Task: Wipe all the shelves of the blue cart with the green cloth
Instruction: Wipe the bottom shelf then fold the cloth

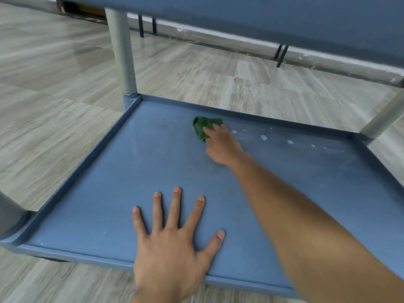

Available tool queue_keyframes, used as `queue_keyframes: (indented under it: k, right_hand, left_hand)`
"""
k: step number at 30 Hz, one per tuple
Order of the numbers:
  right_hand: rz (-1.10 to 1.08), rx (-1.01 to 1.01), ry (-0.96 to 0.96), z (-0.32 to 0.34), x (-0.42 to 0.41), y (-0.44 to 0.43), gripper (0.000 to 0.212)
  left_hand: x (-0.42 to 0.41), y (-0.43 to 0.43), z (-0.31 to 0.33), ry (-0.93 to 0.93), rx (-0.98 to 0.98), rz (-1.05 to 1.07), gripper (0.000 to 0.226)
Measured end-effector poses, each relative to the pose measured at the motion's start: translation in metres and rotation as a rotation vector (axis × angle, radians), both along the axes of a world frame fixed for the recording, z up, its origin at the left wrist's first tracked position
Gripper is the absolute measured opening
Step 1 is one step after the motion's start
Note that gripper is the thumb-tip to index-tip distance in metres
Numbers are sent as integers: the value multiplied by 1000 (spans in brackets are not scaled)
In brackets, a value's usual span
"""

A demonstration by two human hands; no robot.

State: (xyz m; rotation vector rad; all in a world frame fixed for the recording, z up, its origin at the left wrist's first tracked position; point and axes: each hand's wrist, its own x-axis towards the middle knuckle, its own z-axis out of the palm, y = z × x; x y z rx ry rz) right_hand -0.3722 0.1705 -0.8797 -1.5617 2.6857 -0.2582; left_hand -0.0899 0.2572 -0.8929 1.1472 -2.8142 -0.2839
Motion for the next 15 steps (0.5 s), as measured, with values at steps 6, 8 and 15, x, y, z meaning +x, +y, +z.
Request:
queue_keyframes:
  k: [6, 8, 15]
  right_hand:
    - [-363, 34, 79, 11, -133, 165, 47]
    - [-448, 111, 134, 12, -167, 235, 44]
    - [-649, 248, 191, 10, -216, 364, 56]
  left_hand:
    - [-10, 1, 6, -35, 88, -25, 80]
    - [-10, -5, 4, -13, 70, -19, 80]
    - [-13, 9, 19, -61, 111, 51, 79]
